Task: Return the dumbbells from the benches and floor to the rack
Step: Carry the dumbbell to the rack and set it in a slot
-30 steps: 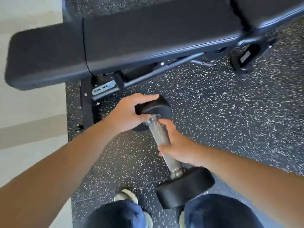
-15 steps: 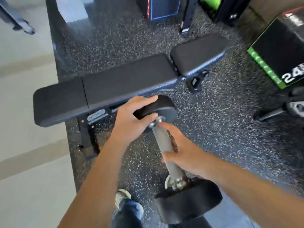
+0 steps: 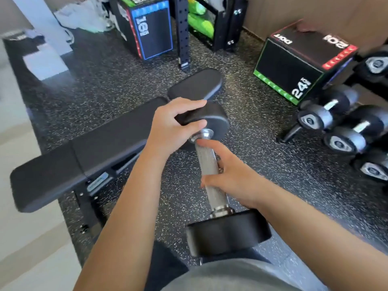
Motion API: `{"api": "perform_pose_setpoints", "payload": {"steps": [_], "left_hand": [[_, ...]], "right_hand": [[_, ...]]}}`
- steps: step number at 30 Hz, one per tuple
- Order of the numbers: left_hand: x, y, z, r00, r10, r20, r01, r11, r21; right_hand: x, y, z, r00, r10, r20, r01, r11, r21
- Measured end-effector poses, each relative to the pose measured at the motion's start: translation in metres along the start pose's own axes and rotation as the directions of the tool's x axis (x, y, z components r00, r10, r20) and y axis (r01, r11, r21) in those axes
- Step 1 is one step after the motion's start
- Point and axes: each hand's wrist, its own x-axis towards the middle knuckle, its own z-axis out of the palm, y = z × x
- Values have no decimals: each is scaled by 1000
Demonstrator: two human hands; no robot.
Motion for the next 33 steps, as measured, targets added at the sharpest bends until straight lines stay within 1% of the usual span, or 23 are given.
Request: {"api": "perform_pose_setpoints", "payload": {"steps": [4,7,10,13,17,19,22,25,28,33], "left_hand": [[12,14,21,989,38,143,-27,997,-74],[15,19,36,957,75,280,-38,990,-138],[17,25,53,893,156,422,-88,980,-177],[13,33,71,804,228,549,-110,965,-239],[-7,48,94,646,330,688,-137,937,-321],[-21,57,106,561,388,731,-151,916,-370],[-51,72,122,426,456,781,-153,888,-434],[-87,90,134,279,503,818,-128,864,-488],[-130,109,142,128,540,832,-86,842,-533],[-216,147,143,-99,580,809,-11,812,-583]], "right_hand": [[-20,6,-6,986,34,-165,-23,998,65],[-35,12,0,954,77,-290,-36,989,143],[-49,19,12,885,137,-446,-37,974,224],[-66,27,26,799,243,-550,-68,946,318],[-94,34,52,669,345,-659,-35,900,435],[-109,41,66,581,397,-710,4,872,490],[-130,49,89,453,485,-748,38,828,560],[-154,55,115,294,544,-786,92,802,590],[-183,58,145,159,603,-782,186,760,623],[-237,67,201,-4,693,-721,286,692,663]]}}
